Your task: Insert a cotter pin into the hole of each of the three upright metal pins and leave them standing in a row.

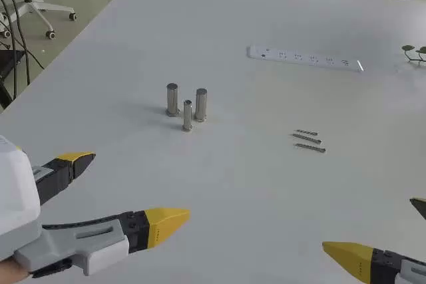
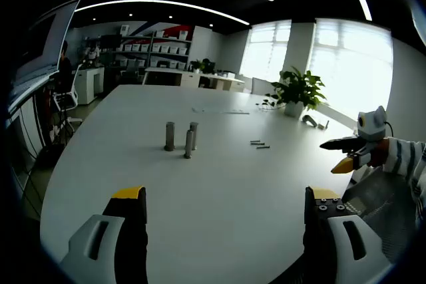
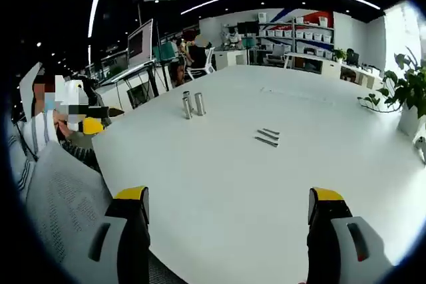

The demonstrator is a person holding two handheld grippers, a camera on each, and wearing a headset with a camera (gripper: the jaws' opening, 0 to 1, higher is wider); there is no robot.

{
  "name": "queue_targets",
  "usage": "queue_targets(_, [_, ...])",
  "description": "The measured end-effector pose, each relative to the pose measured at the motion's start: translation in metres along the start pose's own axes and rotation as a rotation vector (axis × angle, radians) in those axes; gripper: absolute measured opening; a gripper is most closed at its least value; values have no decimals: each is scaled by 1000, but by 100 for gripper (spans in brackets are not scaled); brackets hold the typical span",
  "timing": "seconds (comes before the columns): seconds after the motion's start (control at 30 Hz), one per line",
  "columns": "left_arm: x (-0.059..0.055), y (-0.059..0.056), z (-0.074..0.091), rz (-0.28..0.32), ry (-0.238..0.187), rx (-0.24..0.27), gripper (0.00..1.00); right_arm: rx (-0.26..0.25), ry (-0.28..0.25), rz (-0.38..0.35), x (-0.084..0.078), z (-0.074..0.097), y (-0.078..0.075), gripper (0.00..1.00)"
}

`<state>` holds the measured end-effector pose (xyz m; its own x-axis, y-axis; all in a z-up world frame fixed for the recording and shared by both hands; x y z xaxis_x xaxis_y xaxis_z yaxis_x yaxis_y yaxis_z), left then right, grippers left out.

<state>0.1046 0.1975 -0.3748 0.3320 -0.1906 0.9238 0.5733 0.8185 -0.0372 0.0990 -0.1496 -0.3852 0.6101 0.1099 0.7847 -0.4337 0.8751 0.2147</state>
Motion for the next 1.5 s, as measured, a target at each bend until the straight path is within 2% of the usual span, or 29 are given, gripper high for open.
queue_targets(0.1, [1,1,-2,-24,7,6,89,3,10,0,0,-2,0,99])
queue_targets(0.37, [-2,7,-5,-24,28,-23,88,6,17,31,4,-6,3,99])
queue_targets(0.53, [-3,8,-7,-22,38,-30,89,7,13,25,6,-7,4,99])
queue_targets(0.8, [0,5,-9,-43,32,-51,89,2,22,22,7,-8,3,99])
queue_targets(1.0, [0,5,-7,-47,32,-60,89,9,17,-9,6,-6,1,99])
queue_targets(1.07, [-1,6,-6,-51,38,-45,89,11,19,-9,6,-6,1,99])
queue_targets(1.17, [-4,9,-4,-69,70,-22,94,16,15,-28,6,-6,2,99])
queue_targets(1.27, [-3,11,-1,-80,77,-16,95,14,19,-29,5,-6,2,99])
queue_targets(1.43, [-1,14,1,-92,73,-11,98,16,27,-28,5,-7,2,99])
queue_targets(1.5, [2,13,1,-122,49,-8,99,15,37,-22,4,-9,2,99])
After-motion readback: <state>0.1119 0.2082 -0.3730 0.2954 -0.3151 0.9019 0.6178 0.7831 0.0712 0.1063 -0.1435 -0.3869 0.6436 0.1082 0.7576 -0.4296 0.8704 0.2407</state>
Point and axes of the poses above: the centre of the closed fingertips' face, and the gripper's own axes: z roughly backward along the fingers, y roughly to its left, x roughly out of its top, the point moved 8 cm from there along z, roughly backward along the fingers, and after that the axes turned 12 degrees about -z, right-handed, at the moved point
